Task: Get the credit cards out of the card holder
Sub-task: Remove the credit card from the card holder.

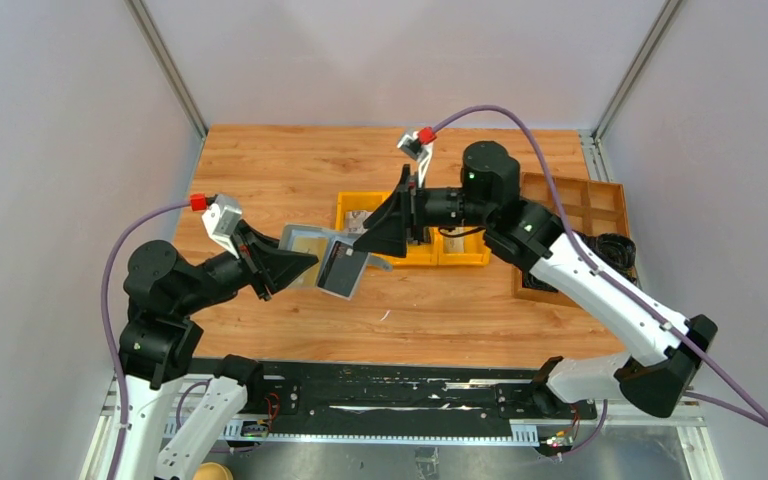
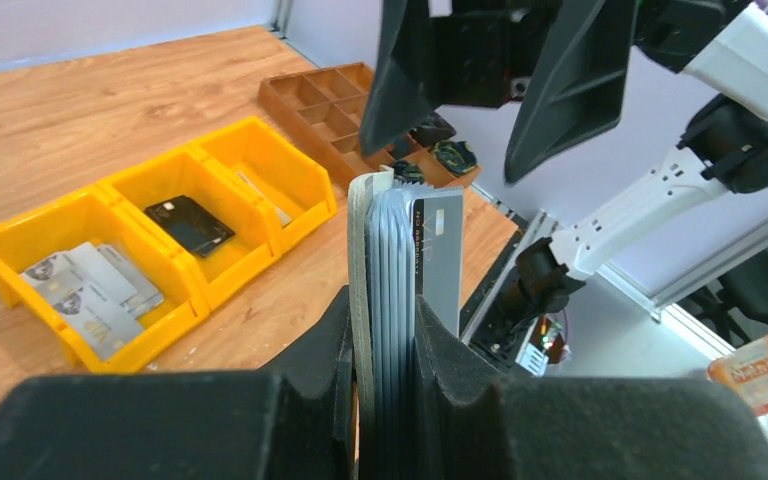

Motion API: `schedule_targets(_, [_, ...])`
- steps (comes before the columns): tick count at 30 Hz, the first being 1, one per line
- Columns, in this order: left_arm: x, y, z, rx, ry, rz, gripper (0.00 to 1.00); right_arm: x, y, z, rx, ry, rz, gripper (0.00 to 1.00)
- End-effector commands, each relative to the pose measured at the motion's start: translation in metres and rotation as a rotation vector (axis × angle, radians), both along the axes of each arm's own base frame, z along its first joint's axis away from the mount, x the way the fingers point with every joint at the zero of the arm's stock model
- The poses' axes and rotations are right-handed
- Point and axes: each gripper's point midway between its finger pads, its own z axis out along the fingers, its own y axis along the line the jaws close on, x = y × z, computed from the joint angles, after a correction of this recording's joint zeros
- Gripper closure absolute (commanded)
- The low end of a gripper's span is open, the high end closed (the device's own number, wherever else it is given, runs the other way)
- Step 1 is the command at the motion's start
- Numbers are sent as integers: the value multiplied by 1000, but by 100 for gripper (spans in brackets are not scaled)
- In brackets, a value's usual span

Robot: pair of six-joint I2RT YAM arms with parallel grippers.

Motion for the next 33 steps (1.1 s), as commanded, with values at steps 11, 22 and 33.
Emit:
schedule_targets(11, [-22, -19, 25, -141, 52, -185, 99, -43, 28, -22, 15, -11, 270, 31])
schedule_targets(22, [-31, -25, 17, -165, 184, -272, 43, -63, 15, -10, 66, -58, 356, 100])
schedule_targets(33, [-48, -28, 8, -129, 217, -365, 59, -70, 2, -3, 56, -84, 349, 100])
